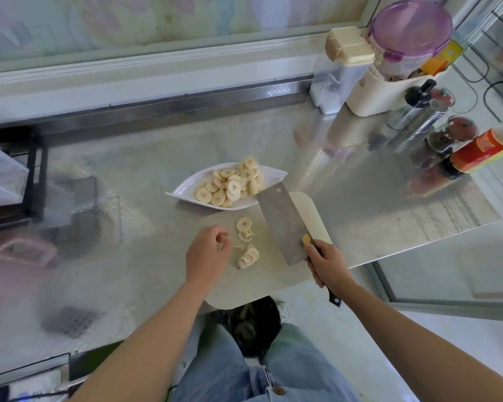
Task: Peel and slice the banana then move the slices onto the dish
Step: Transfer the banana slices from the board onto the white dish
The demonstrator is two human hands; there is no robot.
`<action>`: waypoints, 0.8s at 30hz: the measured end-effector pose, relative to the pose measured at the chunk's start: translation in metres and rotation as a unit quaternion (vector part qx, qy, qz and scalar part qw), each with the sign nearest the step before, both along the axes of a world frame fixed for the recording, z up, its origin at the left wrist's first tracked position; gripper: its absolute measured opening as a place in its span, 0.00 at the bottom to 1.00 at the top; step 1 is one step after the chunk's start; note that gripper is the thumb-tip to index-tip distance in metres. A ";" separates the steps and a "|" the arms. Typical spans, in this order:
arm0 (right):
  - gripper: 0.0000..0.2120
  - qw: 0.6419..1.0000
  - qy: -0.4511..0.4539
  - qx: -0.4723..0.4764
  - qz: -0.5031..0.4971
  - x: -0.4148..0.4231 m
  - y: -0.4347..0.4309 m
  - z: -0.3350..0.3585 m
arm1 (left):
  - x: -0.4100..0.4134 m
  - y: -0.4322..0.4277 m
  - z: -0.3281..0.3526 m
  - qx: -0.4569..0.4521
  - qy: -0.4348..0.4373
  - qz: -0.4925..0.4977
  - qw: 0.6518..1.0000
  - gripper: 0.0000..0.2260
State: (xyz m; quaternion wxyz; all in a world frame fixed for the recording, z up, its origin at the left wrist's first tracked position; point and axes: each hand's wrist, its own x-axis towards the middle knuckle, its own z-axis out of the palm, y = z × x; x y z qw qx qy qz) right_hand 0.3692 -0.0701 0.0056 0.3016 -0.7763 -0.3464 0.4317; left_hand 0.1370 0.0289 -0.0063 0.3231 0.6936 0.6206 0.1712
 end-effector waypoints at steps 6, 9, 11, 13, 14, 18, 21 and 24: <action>0.19 0.998 -0.019 -0.043 -0.039 -0.001 -0.033 -0.021 | -0.008 -0.033 -0.015 0.022 0.037 -0.013 0.999 0.19; 0.20 0.998 -0.022 -0.048 -0.034 -0.007 -0.032 -0.023 | -0.005 -0.034 -0.018 0.048 0.020 -0.023 0.998 0.21; 0.21 0.998 -0.030 -0.052 -0.015 -0.017 -0.031 -0.025 | -0.003 -0.035 -0.020 0.051 0.014 -0.039 0.998 0.22; 0.21 0.998 -0.036 -0.052 -0.006 -0.028 -0.032 -0.028 | -0.002 -0.037 -0.022 0.019 0.014 -0.053 0.998 0.22; 0.22 0.998 -0.039 -0.052 -0.006 -0.034 -0.032 -0.030 | -0.002 -0.038 -0.024 0.005 0.010 -0.057 0.998 0.23; 0.24 0.998 -0.033 -0.052 -0.011 -0.051 -0.030 -0.035 | -0.004 -0.046 -0.031 -0.033 -0.024 -0.085 0.996 0.29; 0.24 0.998 -0.014 -0.054 -0.012 -0.059 -0.029 -0.033 | -0.001 -0.050 -0.036 -0.048 -0.031 -0.102 0.993 0.31; 0.22 0.999 -0.002 -0.044 -0.005 -0.065 -0.028 -0.031 | 0.006 -0.051 -0.037 -0.055 -0.036 -0.109 0.992 0.32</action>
